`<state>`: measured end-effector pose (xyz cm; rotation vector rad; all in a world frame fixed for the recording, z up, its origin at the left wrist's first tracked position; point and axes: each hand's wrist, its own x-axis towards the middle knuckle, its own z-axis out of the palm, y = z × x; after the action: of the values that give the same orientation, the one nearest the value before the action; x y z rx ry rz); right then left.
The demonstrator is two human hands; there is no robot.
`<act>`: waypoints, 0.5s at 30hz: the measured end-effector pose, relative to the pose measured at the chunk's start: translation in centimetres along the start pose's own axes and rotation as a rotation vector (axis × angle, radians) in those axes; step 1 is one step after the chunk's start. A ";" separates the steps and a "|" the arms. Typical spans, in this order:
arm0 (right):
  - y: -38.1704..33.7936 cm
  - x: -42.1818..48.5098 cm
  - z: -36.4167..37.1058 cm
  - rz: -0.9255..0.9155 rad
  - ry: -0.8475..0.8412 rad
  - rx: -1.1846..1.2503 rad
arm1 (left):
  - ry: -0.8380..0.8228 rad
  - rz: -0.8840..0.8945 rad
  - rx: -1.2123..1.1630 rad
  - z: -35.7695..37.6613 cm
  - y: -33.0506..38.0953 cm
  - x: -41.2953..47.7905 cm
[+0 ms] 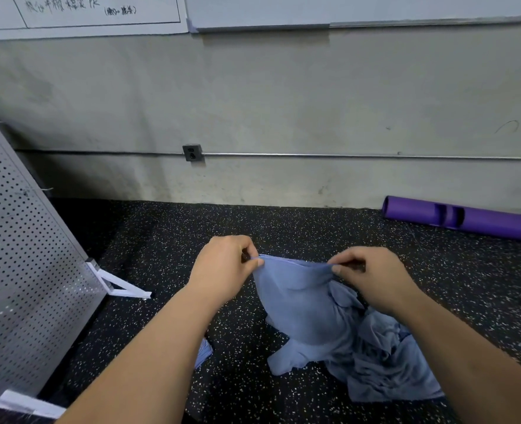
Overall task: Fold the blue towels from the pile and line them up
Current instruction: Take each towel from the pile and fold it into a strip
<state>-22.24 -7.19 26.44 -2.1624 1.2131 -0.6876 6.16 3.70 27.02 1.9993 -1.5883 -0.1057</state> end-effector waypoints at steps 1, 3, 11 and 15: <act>0.0 0.0 -0.1 0.007 0.050 0.042 | -0.008 -0.006 -0.012 0.0 -0.1 0.0; 0.0 0.3 -0.3 0.001 0.122 0.096 | 0.000 -0.010 -0.060 -0.1 -0.1 0.0; 0.2 0.5 -0.1 0.008 0.127 0.117 | -0.005 -0.004 -0.131 0.0 0.3 0.0; -0.1 0.4 -0.5 -0.012 0.067 0.162 | -0.003 -0.001 -0.175 -0.3 0.1 0.0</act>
<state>-22.32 -7.60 26.95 -2.0286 1.1375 -0.8399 6.19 3.77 27.30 1.8655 -1.5252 -0.2406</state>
